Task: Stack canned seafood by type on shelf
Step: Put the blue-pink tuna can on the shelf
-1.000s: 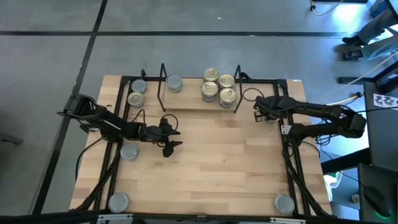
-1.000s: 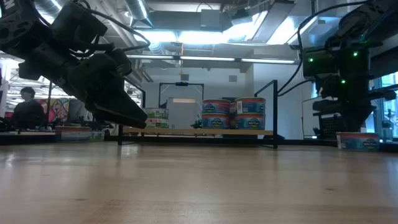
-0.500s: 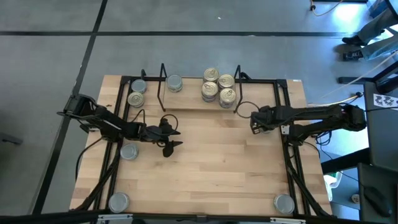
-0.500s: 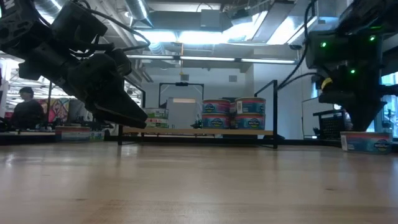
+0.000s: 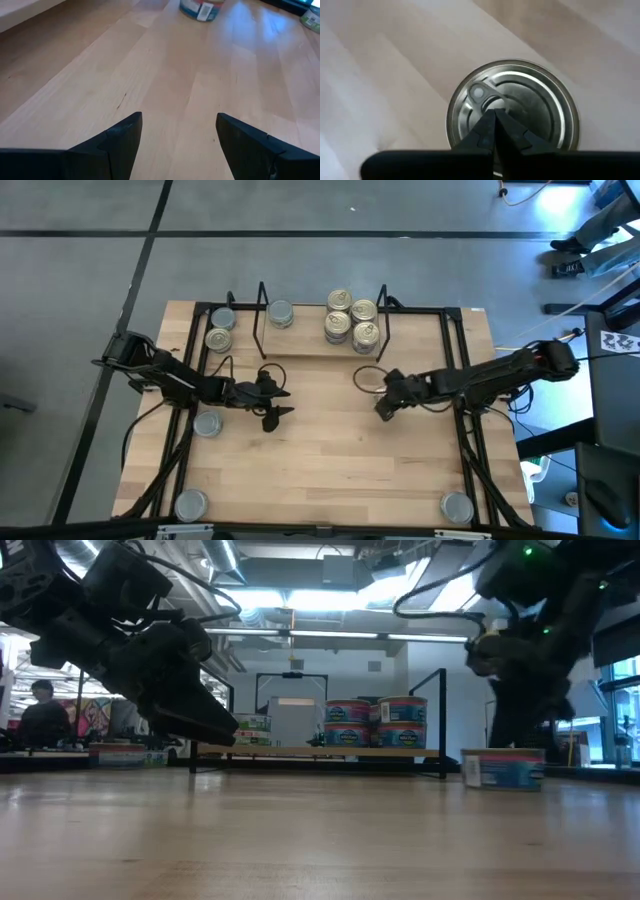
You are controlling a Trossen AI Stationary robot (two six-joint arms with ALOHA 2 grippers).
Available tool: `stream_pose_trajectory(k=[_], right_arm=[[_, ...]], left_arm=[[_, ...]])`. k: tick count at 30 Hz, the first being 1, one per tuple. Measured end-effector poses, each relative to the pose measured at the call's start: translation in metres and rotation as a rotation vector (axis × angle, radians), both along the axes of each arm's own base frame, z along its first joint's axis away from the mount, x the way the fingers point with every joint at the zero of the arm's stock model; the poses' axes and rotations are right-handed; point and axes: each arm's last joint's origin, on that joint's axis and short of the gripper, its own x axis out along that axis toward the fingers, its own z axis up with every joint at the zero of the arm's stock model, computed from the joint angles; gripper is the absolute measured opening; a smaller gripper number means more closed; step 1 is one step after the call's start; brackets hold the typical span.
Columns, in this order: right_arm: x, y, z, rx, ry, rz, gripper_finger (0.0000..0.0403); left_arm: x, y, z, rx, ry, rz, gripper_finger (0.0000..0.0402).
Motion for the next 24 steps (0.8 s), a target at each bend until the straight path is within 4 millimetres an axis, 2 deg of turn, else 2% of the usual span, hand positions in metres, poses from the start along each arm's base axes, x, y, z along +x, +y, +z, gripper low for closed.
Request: stream_pose_trajectory(k=[4, 9, 16, 20, 24], right_arm=[[0.020, 0.004, -0.015, -0.033, -0.038, 0.056, 0.0010], [0.047, 0.008, -0.027, -0.053, -0.187, 0.182, 0.0010], [0.072, 0.012, -0.042, -0.174, -0.341, 0.343, 0.0010], [0.091, 0.015, -0.043, -0.266, -0.400, 0.456, 0.0010], [0.106, 0.019, -0.039, -0.366, -0.382, 0.569, 0.0010]], left_arm=[[-0.001, -0.008, 0.000, 0.006, 0.001, -0.045, 0.0253], [-0.002, -0.022, 0.002, 0.003, -0.026, -0.106, 0.0253], [0.002, -0.037, 0.003, 0.032, -0.036, -0.166, 0.0253], [0.013, -0.045, 0.001, 0.067, -0.023, -0.167, 0.0253], [0.037, -0.047, 0.002, 0.124, -0.023, -0.170, 0.0253]])
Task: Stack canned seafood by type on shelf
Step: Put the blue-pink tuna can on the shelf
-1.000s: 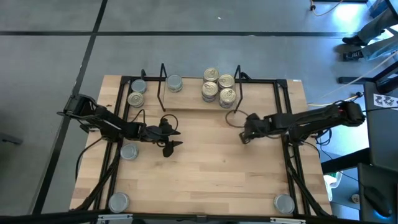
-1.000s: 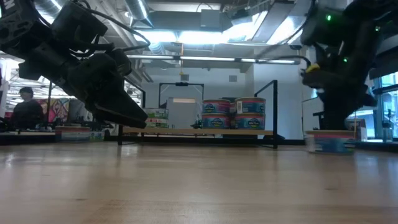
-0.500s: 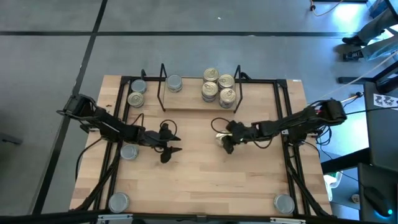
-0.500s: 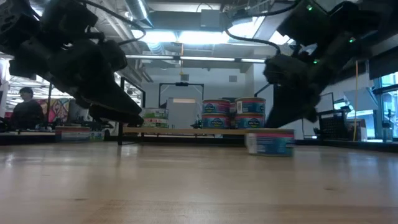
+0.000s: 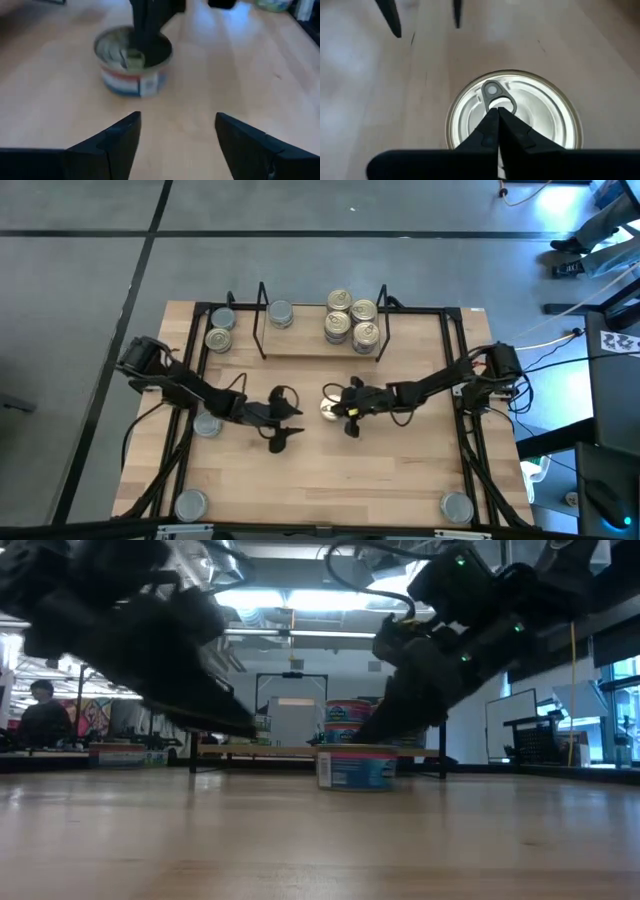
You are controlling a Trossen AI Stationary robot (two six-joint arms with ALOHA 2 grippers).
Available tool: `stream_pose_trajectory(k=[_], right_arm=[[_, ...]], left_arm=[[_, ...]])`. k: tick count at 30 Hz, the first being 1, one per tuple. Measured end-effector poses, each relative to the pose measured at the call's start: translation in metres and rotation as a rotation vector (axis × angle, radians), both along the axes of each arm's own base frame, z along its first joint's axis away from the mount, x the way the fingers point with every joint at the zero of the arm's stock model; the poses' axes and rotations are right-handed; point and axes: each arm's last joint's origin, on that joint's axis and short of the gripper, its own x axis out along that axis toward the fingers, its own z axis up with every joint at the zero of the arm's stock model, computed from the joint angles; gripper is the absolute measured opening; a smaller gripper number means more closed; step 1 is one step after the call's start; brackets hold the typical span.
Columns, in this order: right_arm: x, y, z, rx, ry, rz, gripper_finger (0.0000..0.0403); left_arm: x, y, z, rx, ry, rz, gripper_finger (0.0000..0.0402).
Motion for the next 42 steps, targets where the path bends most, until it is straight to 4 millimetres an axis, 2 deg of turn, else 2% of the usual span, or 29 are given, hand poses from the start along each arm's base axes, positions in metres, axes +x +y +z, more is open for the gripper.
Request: stream_pose_trajectory(k=[3, 6, 9, 12, 16, 23, 32, 34, 36, 39, 42], right_arm=[[0.001, 0.001, 0.013, -0.030, 0.053, 0.040, 0.0010], [-0.005, 0.006, 0.038, -0.024, 0.074, 0.095, 0.0010], [-0.022, 0.015, 0.057, -0.027, 0.111, 0.126, 0.0010], [-0.040, 0.023, 0.066, -0.047, 0.142, 0.107, 0.0010], [-0.051, 0.033, 0.063, -0.111, 0.133, 0.073, 0.0010], [-0.049, 0.035, 0.057, -0.141, 0.138, 0.048, 0.0010], [-0.042, 0.035, 0.058, -0.161, 0.082, 0.007, 0.0014], [-0.041, 0.037, 0.052, -0.141, 0.110, 0.053, 0.0032], [-0.038, 0.040, 0.045, -0.115, 0.124, 0.093, 0.0067], [-0.031, 0.042, 0.039, -0.114, 0.094, 0.096, 0.0145], [-0.024, 0.040, 0.041, -0.228, 0.005, 0.038, 0.0232]], left_arm=[[0.023, 0.001, 0.011, 0.027, -0.040, 0.006, 0.0253], [0.041, -0.001, 0.029, 0.031, -0.094, -0.020, 0.0253], [0.054, -0.003, 0.044, 0.071, -0.133, -0.046, 0.0253], [0.065, 0.003, 0.053, 0.098, -0.159, -0.033, 0.0253], [0.073, 0.016, 0.041, 0.114, -0.106, -0.017, 0.0253], [0.080, 0.033, 0.011, 0.086, -0.017, -0.066, 0.0253], [0.087, 0.043, -0.004, 0.182, -0.046, -0.098, 0.0253], [0.088, 0.047, -0.004, 0.171, -0.050, -0.106, 0.0253], [0.088, 0.051, -0.004, 0.147, -0.050, -0.130, 0.0253], [0.088, 0.054, -0.004, 0.116, -0.053, -0.157, 0.0253], [0.088, 0.058, -0.005, 0.112, -0.042, -0.149, 0.0253]])
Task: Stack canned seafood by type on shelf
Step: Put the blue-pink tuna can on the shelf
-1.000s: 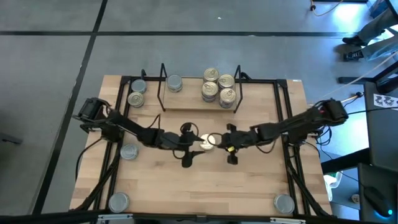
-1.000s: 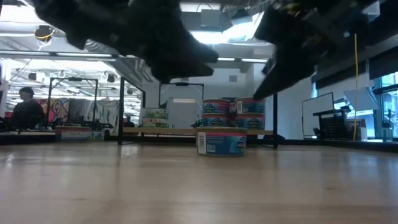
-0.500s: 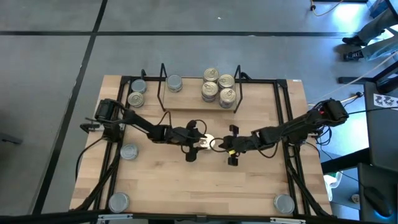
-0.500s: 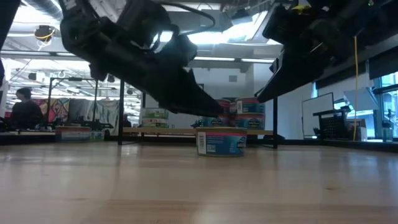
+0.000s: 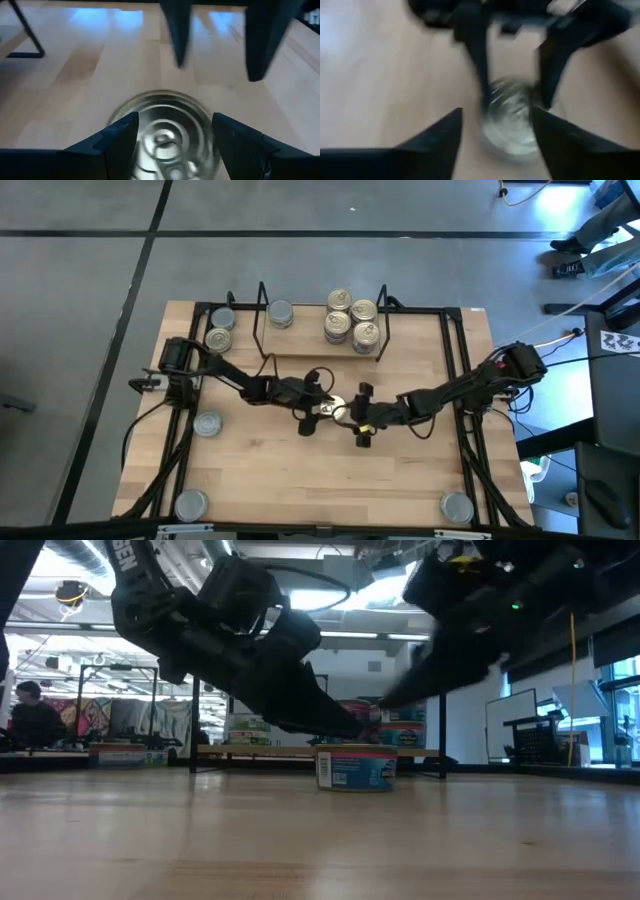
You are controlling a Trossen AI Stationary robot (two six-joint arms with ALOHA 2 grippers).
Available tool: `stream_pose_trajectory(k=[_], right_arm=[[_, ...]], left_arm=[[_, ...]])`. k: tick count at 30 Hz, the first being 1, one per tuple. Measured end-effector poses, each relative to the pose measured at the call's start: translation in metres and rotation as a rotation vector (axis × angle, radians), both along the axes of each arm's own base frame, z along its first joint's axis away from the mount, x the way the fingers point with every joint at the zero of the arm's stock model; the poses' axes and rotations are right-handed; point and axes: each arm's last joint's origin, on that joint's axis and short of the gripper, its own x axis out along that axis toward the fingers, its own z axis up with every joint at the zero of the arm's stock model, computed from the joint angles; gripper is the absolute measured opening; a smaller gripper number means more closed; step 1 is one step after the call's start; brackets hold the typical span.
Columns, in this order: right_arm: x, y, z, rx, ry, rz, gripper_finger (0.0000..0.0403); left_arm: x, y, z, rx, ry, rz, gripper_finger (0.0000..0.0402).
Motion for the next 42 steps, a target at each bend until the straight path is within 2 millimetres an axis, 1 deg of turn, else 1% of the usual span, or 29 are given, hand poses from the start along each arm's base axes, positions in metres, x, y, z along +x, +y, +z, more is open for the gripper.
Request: stream_pose_trajectory(k=[3, 5, 8, 10, 19, 29, 35, 39, 42], right_arm=[[0.003, -0.002, 0.004, -0.045, -0.058, -0.056, 0.0303], [0.004, -0.002, 0.005, -0.044, -0.071, -0.060, 0.0340], [0.004, -0.001, 0.006, -0.027, -0.082, -0.039, 0.0381], [0.004, 0.000, 0.006, -0.017, -0.077, -0.024, 0.0395], [0.004, 0.000, 0.006, -0.007, -0.074, -0.007, 0.0371], [0.004, 0.001, 0.004, -0.001, -0.059, 0.007, 0.0371], [0.002, 0.001, 0.002, -0.020, -0.020, 0.051, 0.0371], [0.001, 0.002, 0.000, -0.053, 0.008, 0.124, 0.0371], [0.001, 0.002, 0.000, -0.087, 0.010, 0.139, 0.0372]], left_arm=[[0.000, 0.002, 0.000, 0.005, 0.000, 0.004, 0.0253], [0.000, 0.002, 0.000, 0.008, 0.004, 0.002, 0.0253], [0.000, 0.003, 0.000, 0.011, 0.005, 0.005, 0.0253], [0.000, 0.006, -0.001, 0.013, 0.006, 0.011, 0.0253], [0.000, 0.004, -0.001, 0.008, 0.012, -0.050, 0.0253], [-0.003, 0.014, -0.006, 0.022, 0.070, -0.008, 0.0253], [-0.003, 0.014, -0.006, 0.022, 0.084, -0.009, 0.0253], [-0.003, 0.020, -0.006, -0.041, 0.086, 0.032, 0.0253], [-0.004, 0.027, -0.006, -0.106, 0.087, 0.053, 0.0253]])
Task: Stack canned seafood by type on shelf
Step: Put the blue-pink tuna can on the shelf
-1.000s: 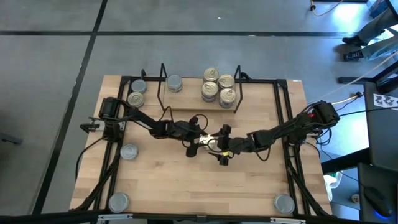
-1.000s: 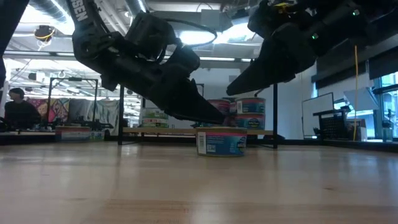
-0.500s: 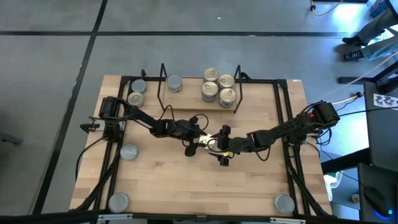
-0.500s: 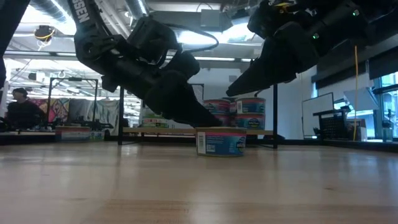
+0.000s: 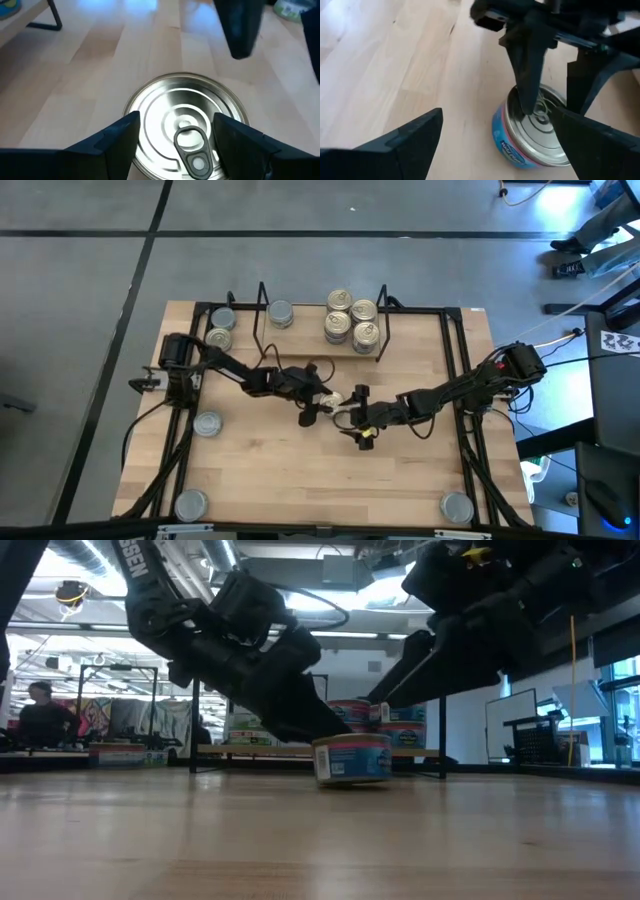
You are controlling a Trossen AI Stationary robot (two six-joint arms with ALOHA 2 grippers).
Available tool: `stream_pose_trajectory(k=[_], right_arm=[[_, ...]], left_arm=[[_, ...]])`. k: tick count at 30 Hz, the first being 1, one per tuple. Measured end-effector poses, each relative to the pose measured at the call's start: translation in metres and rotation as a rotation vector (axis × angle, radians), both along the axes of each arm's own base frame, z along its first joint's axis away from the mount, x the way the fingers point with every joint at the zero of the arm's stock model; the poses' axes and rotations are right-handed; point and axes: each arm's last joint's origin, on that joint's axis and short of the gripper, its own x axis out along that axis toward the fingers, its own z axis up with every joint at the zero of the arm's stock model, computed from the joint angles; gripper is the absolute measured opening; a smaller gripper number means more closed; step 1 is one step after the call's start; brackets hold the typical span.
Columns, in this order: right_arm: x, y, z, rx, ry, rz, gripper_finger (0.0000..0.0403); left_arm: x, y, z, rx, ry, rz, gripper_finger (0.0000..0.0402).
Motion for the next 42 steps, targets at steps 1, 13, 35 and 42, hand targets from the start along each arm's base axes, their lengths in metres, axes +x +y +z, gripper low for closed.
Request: stream_pose_trajectory(k=[1, 13, 35, 42], right_arm=[[0.000, 0.000, 0.000, -0.013, 0.001, 0.008, 0.0372], [0.005, -0.002, -0.032, -0.292, 0.117, 0.055, 0.0372], [0.011, -0.010, -0.049, -0.704, 0.198, 0.154, 0.0372], [0.020, -0.014, -0.060, -0.744, 0.171, 0.125, 0.0370]], left_arm=[[0.000, 0.002, 0.000, -0.017, 0.000, 0.003, 0.0253], [-0.001, 0.007, -0.001, -0.053, 0.007, 0.025, 0.0253], [-0.001, 0.007, -0.001, -0.051, 0.004, 0.028, 0.0253], [0.000, 0.007, -0.001, -0.061, -0.008, 0.037, 0.0253]])
